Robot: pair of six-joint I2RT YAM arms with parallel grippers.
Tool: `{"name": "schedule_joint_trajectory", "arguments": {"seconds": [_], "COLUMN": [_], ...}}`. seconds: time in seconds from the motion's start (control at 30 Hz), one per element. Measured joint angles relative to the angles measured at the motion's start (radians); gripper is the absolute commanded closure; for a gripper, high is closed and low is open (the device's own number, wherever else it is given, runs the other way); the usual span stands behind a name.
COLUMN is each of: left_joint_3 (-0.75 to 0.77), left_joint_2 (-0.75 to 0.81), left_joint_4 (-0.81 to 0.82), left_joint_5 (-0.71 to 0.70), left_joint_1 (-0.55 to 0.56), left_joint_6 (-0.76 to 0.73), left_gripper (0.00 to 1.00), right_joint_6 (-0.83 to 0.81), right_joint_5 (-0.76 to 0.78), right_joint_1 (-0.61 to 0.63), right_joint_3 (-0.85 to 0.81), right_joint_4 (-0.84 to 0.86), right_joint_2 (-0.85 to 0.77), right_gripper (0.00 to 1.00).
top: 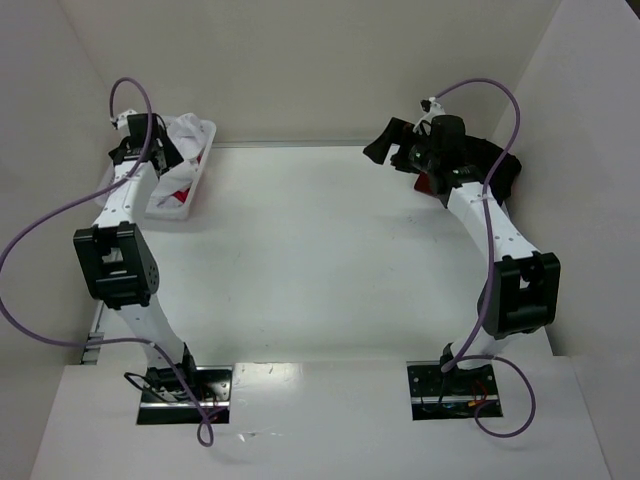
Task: Fold and stack the t-shirts
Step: Grab crumpled tshirt from bin with the left arm
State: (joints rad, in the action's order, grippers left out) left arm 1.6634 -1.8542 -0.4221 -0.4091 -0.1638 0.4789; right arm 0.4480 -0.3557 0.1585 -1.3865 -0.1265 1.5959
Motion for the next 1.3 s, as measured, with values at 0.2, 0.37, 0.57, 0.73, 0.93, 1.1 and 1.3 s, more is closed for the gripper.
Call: {"name": "schedule_joint_trajectory", "arguments": {"seconds": [0.2,0.37,0.57,0.73,0.93,1.1,1.3], "left_joint_3": [0.098,0.163,0.217,0.237,0.24,0.239,0.301], "left_joint_2": [-0.159,-0.286,-0.369,-0.386,-0.372,-0.279,-0.071], "left_joint_4": [0.017,0.033,0.031,0.029,0.02,-0.003,-0.064], "left_joint_5": [0.01,0.037,0.06,0.064,0.068,0.094,0.212], "left_joint_1": [-0.053,-0.063,-0.063,-0.063,-0.063,-0.063,-0.061], "left_joint_6": [0.043,0.053,0.056,0.078,0.077,0.065,-0.011], "left_gripper": [0.01,0.21,0.33,0.55,1.0,1.0,1.0], "right_joint_6": [-0.01,-0.019,-0.019,-0.025,-0.026,-0.024,-0.03], "right_joint_5": [0.0,-0.002,-0.003,0.012,0.029,0.045,0.069], "right_joint_1": [0.0,0.0,0.0,0.0,0.0,0.0,0.0], "right_joint_3": [-0.001,-0.003,-0.003,-0.005,-0.008,0.012,0.066], "right_joint_4": [-0.001,-0.001,-0.013,-0.047,-0.056,-0.058,-0.059], "right_joint_2": [0.0,0.01,0.028,0.028,0.027,-0.019,-0.171], "right_gripper": [0.0,0.0,0.0,0.0,0.0,0.0,0.0]}}
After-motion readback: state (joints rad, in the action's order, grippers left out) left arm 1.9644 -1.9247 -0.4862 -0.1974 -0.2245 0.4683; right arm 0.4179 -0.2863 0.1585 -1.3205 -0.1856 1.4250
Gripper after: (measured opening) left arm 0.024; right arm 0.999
